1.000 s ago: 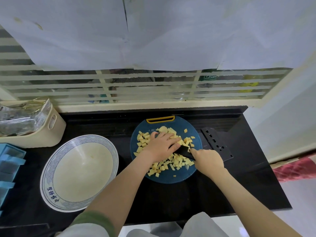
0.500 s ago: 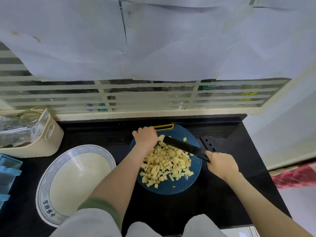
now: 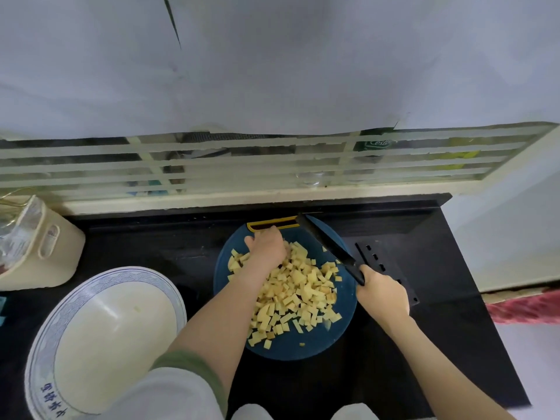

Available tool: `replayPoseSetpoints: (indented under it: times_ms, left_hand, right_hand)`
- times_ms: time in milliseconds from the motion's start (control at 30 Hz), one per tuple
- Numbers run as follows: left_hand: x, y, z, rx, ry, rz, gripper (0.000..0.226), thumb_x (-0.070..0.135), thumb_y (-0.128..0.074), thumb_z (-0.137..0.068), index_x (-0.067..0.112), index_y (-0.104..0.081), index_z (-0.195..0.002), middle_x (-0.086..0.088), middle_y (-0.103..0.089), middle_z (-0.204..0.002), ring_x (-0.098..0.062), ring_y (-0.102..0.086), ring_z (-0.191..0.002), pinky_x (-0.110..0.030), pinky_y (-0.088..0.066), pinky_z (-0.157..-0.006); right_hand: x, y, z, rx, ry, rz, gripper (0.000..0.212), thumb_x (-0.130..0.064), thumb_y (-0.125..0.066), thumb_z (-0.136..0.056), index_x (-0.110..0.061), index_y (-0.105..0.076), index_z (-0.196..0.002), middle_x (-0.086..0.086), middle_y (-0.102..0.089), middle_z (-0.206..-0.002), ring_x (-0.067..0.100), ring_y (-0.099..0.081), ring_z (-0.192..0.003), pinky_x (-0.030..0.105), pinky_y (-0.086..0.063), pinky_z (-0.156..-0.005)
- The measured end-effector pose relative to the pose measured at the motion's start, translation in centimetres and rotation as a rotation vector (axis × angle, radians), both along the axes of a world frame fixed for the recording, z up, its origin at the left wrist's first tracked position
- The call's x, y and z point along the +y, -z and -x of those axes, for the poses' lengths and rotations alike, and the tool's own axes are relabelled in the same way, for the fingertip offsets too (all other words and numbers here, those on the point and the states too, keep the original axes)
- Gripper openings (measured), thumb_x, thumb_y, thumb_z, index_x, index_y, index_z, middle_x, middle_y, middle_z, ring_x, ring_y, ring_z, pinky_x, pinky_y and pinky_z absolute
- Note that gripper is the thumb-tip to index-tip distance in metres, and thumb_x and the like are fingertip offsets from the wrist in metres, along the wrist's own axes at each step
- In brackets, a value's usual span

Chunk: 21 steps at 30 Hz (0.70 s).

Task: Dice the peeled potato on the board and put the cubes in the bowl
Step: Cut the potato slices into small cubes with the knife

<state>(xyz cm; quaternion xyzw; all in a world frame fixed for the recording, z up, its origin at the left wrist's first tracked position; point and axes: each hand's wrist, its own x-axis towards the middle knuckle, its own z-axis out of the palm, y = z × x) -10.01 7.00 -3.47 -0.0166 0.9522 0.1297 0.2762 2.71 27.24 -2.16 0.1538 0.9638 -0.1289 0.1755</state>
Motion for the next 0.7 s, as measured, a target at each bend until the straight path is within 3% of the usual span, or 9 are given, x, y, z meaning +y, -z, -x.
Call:
replayPoseSetpoints:
  times_ms: [100, 233, 433, 533, 700]
  left_hand:
    - [-0.2, 0.2, -0.1, 0.036, 0.076, -0.03, 0.019, 0.025, -0.053, -0.088, 0.023, -0.064, -0.104, 0.002, -0.057, -0.101, -0.021, -0.045, -0.106, -0.035, -0.026, -0.083]
    - [-0.9, 0.3, -0.7, 0.169, 0.103, -0.121, 0.025, 0.015, -0.043, -0.093, 0.023, -0.063, -0.104, 0.002, -0.064, -0.097, -0.02, -0.05, -0.096, -0.033, -0.025, -0.085]
    - [-1.3, 0.1, -1.4, 0.165, 0.211, 0.057, 0.028, 0.02, -0.038, -0.098, 0.023, -0.061, -0.115, 0.001, -0.065, -0.099, -0.023, -0.054, -0.098, -0.035, -0.026, -0.084]
    - [-0.8, -0.1, -1.5, 0.22, 0.344, 0.188, 0.032, 0.018, -0.042, -0.096, 0.022, -0.052, -0.126, -0.004, -0.058, -0.112, -0.025, -0.046, -0.109, -0.039, -0.028, -0.089]
    - [0.7, 0.0, -0.6, 0.37, 0.654, 0.118, 0.04, 0.018, -0.044, -0.097, 0.03, -0.048, -0.135, -0.003, -0.047, -0.131, -0.025, -0.036, -0.121, -0.041, -0.025, -0.097]
  right_hand:
    - [0.1, 0.2, -0.1, -0.001, 0.003, 0.014, 0.005, -0.026, -0.05, -0.094, -0.023, -0.053, -0.096, -0.005, -0.059, -0.065, 0.017, -0.06, -0.059, 0.034, -0.054, -0.057]
    - [0.1, 0.3, -0.1, 0.014, 0.024, 0.035, 0.006, -0.026, -0.05, -0.094, -0.022, -0.053, -0.094, -0.005, -0.059, -0.064, 0.017, -0.06, -0.057, 0.03, -0.049, -0.053]
    - [0.0, 0.6, 0.0, 0.007, 0.045, 0.087, 0.004, -0.021, -0.048, -0.094, -0.021, -0.052, -0.095, -0.004, -0.059, -0.065, 0.016, -0.059, -0.057, 0.028, -0.046, -0.051]
    - [0.0, 0.9, -0.1, -0.008, 0.039, 0.089, 0.003, -0.022, -0.047, -0.094, -0.022, -0.049, -0.092, -0.004, -0.059, -0.067, 0.018, -0.059, -0.059, 0.03, -0.048, -0.054]
    - [0.2, 1.3, -0.3, -0.026, 0.027, 0.089, 0.004, -0.022, -0.047, -0.094, -0.021, -0.051, -0.092, -0.003, -0.06, -0.067, 0.018, -0.061, -0.06, 0.035, -0.054, -0.058]
